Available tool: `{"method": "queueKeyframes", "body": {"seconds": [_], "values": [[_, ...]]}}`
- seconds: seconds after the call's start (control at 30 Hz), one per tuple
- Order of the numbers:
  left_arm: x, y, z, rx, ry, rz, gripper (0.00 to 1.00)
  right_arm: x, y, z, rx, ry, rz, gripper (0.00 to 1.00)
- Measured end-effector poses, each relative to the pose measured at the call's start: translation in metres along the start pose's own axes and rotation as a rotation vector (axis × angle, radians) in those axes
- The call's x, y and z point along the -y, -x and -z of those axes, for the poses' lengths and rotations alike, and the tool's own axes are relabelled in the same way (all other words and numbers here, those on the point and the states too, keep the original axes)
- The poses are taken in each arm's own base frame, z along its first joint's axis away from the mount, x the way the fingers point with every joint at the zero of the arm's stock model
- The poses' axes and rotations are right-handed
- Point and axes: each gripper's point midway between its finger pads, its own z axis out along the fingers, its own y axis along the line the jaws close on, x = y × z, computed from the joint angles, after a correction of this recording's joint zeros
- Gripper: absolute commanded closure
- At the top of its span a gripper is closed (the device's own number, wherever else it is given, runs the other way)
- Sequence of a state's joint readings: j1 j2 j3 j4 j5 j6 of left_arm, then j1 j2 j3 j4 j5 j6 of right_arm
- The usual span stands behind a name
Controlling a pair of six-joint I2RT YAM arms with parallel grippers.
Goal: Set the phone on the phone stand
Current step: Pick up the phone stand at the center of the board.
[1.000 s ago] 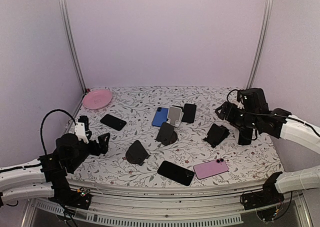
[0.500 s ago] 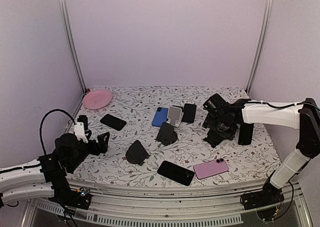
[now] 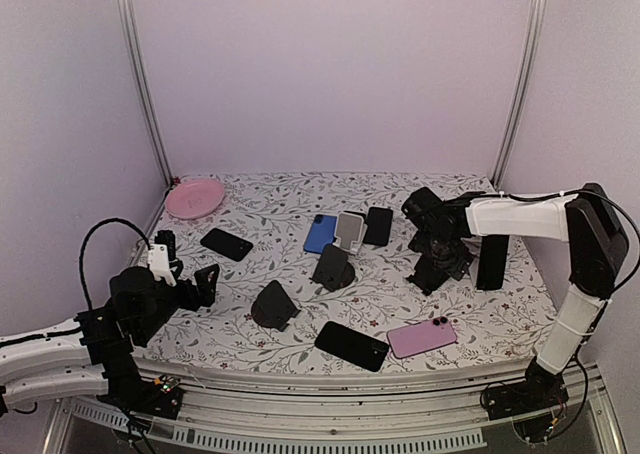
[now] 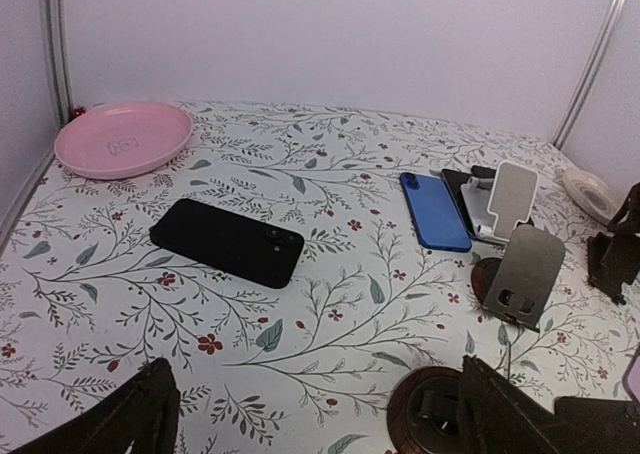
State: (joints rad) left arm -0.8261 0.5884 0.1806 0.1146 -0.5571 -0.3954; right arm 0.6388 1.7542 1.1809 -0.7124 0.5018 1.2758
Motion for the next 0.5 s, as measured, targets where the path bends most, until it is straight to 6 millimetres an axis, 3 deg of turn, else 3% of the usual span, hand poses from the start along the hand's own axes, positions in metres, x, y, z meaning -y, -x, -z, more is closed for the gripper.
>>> {"method": "queueKeyframes", "body": {"seconds": [0.3, 0.5], "values": [[0.000, -0.001, -0.001, -0.004, 0.002, -0.002, 0.03, -0.003, -0.006, -0.018, -0.019, -0.028, 0.022, 0.00], [0.000, -0.002, -0.001, -0.006, 0.002, -0.003, 0.03, -0.011, -0.008, -0.019, -0.030, 0.005, 0.040, 0.22]]}}
